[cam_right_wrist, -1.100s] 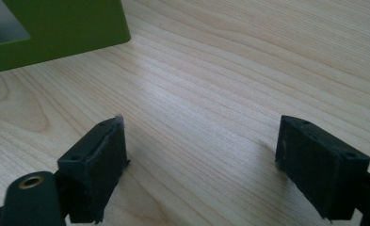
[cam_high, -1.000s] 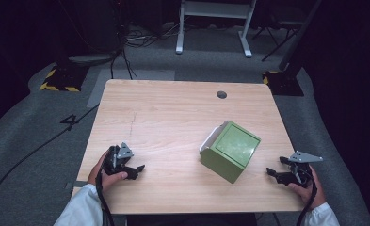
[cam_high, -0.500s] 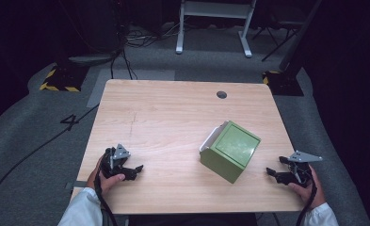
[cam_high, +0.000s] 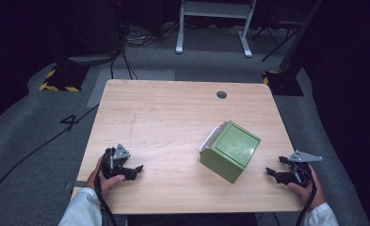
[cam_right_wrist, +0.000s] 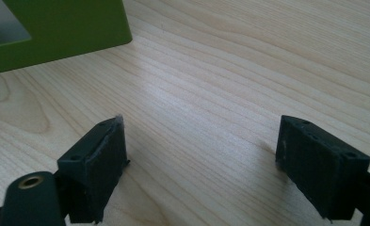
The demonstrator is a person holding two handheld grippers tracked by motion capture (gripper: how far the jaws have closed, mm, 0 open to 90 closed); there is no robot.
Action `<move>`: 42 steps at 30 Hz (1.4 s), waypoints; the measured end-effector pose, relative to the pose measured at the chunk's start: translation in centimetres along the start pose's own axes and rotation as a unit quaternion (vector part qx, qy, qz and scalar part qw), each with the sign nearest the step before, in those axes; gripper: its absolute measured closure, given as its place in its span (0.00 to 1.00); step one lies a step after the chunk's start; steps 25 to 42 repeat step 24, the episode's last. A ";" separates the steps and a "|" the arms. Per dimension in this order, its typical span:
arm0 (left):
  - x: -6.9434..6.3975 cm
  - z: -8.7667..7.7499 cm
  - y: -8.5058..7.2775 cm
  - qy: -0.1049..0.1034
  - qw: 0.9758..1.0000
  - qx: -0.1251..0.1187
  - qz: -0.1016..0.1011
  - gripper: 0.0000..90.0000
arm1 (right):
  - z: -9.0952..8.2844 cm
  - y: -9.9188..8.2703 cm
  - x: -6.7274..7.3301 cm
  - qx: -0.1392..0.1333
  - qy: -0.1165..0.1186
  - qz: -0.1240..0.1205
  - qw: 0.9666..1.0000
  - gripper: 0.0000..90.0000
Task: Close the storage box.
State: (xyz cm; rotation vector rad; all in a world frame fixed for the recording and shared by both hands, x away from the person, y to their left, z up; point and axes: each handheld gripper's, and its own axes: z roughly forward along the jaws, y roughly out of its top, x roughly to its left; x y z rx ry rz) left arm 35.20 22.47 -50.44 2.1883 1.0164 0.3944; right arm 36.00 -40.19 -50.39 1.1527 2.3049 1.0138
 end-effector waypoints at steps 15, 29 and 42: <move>0.0 0.1 0.0 -0.002 1.000 0.000 0.000 0.18 | 0.0 0.0 0.0 0.000 0.000 0.000 1.000 0.19; 0.1 0.1 0.1 -0.002 1.000 0.002 0.002 0.17 | 0.0 0.0 0.0 0.000 0.000 0.000 1.000 0.19; 0.1 0.1 0.1 -0.002 1.000 0.002 0.002 0.17 | 0.0 0.0 0.0 0.000 0.000 0.000 1.000 0.19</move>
